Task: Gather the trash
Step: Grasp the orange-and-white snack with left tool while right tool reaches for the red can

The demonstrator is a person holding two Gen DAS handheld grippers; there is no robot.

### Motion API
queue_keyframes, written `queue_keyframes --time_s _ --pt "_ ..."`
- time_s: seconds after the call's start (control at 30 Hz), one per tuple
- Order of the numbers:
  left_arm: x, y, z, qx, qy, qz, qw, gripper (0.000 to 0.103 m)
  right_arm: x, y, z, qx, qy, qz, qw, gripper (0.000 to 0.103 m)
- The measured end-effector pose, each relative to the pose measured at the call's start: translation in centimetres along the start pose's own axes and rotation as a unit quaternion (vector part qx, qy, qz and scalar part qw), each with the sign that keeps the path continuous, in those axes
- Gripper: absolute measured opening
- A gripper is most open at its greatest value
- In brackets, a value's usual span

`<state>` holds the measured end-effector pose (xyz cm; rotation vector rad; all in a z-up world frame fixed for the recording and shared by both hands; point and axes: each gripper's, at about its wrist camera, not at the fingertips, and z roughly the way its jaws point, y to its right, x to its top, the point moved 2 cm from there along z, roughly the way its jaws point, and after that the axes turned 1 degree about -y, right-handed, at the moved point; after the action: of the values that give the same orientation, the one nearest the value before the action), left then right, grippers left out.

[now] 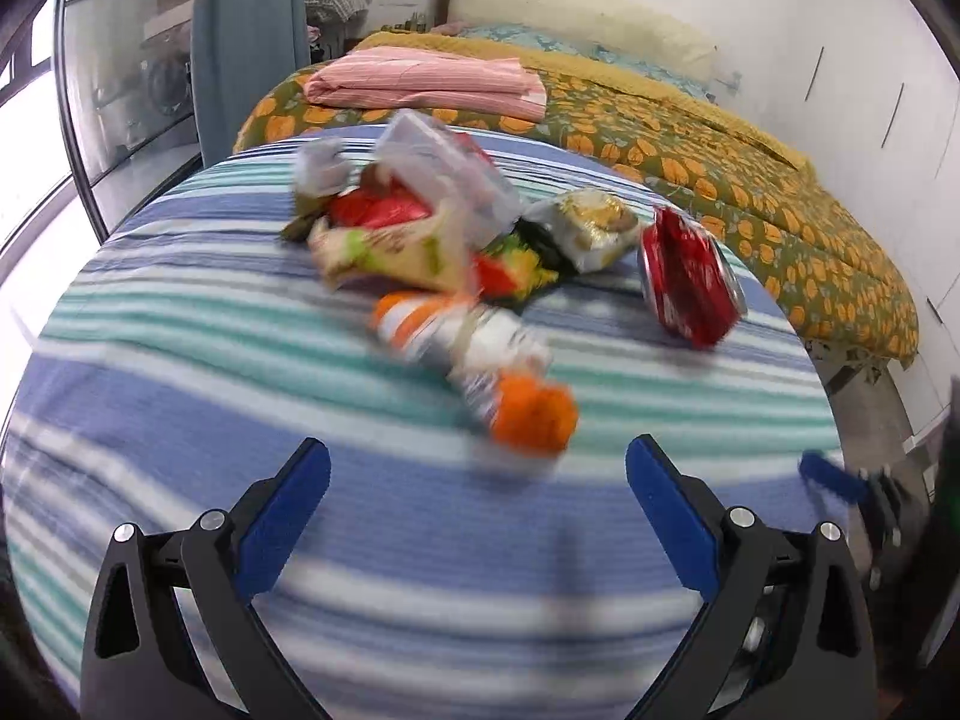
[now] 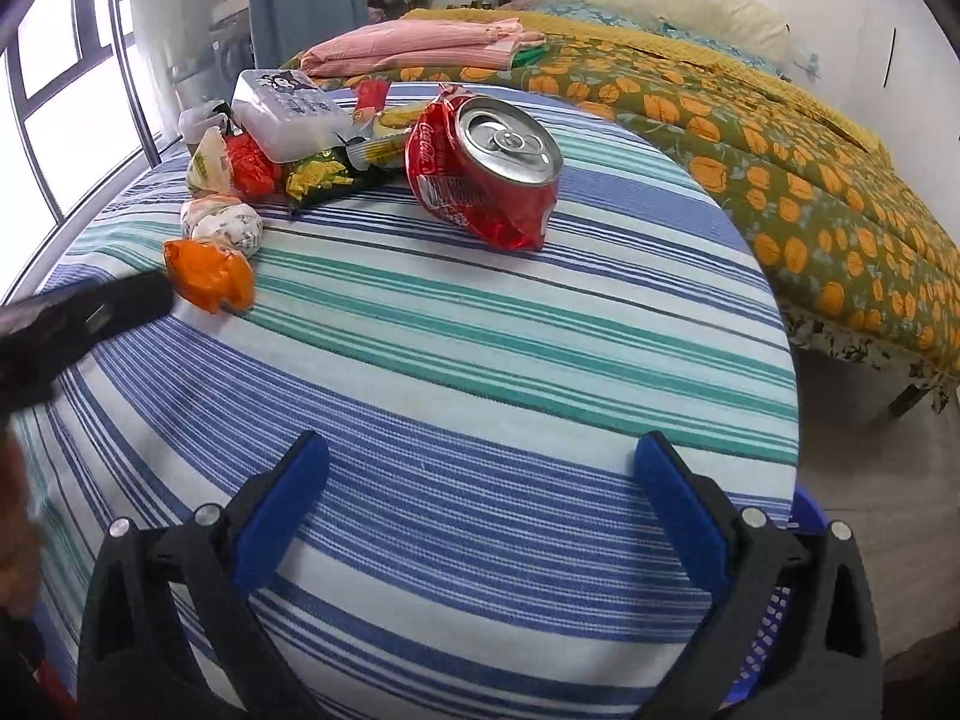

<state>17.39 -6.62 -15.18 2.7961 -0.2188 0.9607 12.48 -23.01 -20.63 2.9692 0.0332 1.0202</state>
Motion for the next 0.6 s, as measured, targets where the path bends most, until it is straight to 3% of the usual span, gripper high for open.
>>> queue_keyframes --time_s 0.23,0.47,0.6 --pt "1.4 -0.5 3.5 0.057 -0.023 -0.002 0.9981 0.098 -0.2 -0.2 -0.4 0.000 0.003 0.001 1.000 0.098" --pt "-0.2 -5.9 0.7 0.063 -0.019 0.006 0.9978 0.098 -0.1 -0.2 -0.4 -0.001 0.003 0.000 1.000 0.098" --pt "-0.8 -7.7 -0.5 0.027 -0.019 0.014 0.9994 0.098 0.0 -0.2 -0.6 -0.007 0.006 -0.003 1.000 0.098"
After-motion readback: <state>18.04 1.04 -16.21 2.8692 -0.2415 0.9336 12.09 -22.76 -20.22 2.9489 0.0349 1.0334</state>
